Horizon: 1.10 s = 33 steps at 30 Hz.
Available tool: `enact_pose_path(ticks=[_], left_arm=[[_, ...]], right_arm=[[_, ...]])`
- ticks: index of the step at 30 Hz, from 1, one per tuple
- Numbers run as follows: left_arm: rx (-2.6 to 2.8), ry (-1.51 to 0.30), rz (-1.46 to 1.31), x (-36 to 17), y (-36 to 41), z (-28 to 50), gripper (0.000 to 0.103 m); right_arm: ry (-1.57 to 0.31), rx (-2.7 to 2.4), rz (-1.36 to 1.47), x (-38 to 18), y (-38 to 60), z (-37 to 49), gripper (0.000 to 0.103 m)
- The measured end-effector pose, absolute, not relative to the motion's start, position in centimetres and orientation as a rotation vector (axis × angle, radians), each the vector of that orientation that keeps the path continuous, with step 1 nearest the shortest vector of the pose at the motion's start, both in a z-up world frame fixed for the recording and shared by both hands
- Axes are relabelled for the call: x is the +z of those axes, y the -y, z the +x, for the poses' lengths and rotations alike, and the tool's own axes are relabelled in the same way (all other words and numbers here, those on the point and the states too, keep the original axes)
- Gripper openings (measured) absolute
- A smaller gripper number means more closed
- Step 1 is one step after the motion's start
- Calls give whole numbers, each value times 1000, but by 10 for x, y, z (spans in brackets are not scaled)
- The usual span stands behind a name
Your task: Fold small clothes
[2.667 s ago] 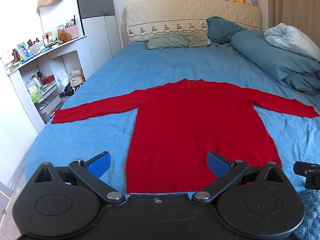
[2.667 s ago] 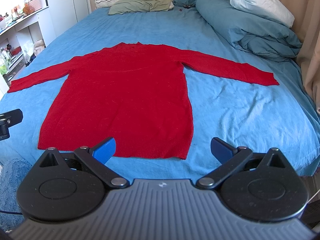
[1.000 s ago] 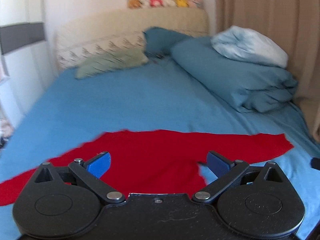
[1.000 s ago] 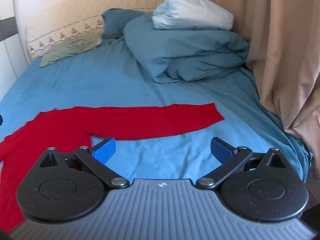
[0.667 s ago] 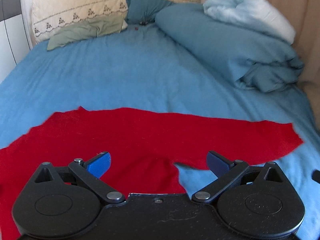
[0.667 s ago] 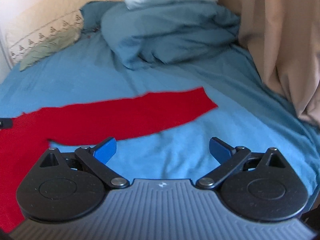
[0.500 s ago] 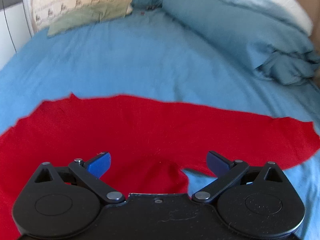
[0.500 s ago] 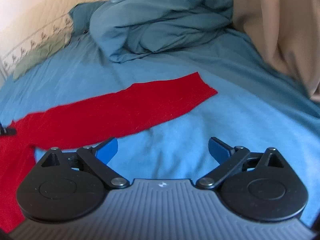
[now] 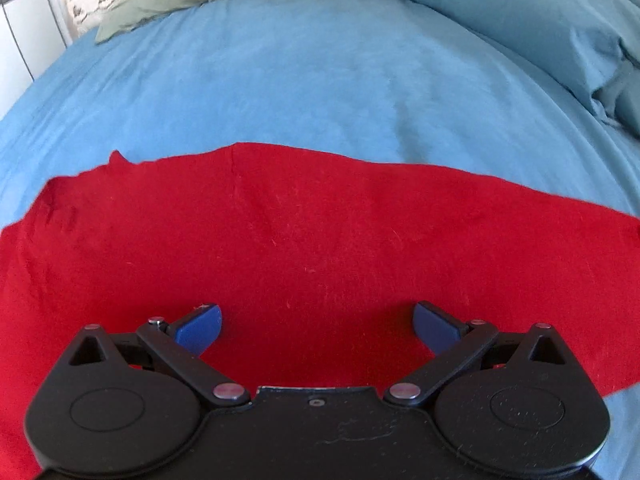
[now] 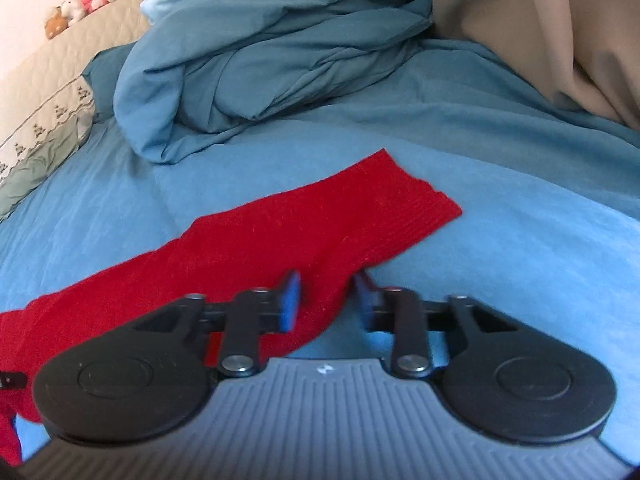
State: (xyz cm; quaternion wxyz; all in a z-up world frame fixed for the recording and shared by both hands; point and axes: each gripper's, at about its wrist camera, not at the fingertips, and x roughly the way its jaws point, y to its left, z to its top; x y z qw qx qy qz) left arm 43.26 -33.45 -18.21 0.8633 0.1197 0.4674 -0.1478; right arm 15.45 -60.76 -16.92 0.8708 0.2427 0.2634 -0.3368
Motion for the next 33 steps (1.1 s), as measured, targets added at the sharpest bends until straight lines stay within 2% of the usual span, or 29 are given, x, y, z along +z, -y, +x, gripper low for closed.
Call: enact_pose_path(ticks=[2, 4, 8, 13, 19, 21, 24, 27, 29, 31, 33], left_arm=[[-315, -1011, 249, -182, 336, 439, 103], [-328, -1037, 247, -178, 336, 442, 103], [-328, -1027, 216, -164, 318, 441, 103], [-278, -875, 221, -122, 268, 433, 103], [-198, -776, 189, -83, 179, 434, 103], [-166, -761, 166, -82, 145, 432, 103], [-140, -766, 165, -93, 112, 428, 103], [-144, -828, 147, -117, 87, 425, 103], [-162, -879, 92, -131, 71, 425, 103], [-186, -900, 22, -140, 58, 422, 103], [-207, -909, -37, -146, 52, 421, 103]], right_arm=[[-565, -703, 501, -169, 608, 161, 26], [-584, -696, 482, -164, 606, 165, 23], [-569, -662, 458, -141, 595, 174, 22], [-474, -502, 416, -84, 550, 205, 22], [-408, -130, 260, -33, 419, 270, 22], [-438, 10, 193, -41, 365, 292, 22], [-565, 153, 81, -89, 286, 322, 22], [-686, 184, 0, -144, 239, 336, 22], [-692, 168, -61, -164, 223, 333, 22], [-661, 162, -95, -168, 219, 327, 25], [-656, 171, -109, -166, 220, 326, 34]])
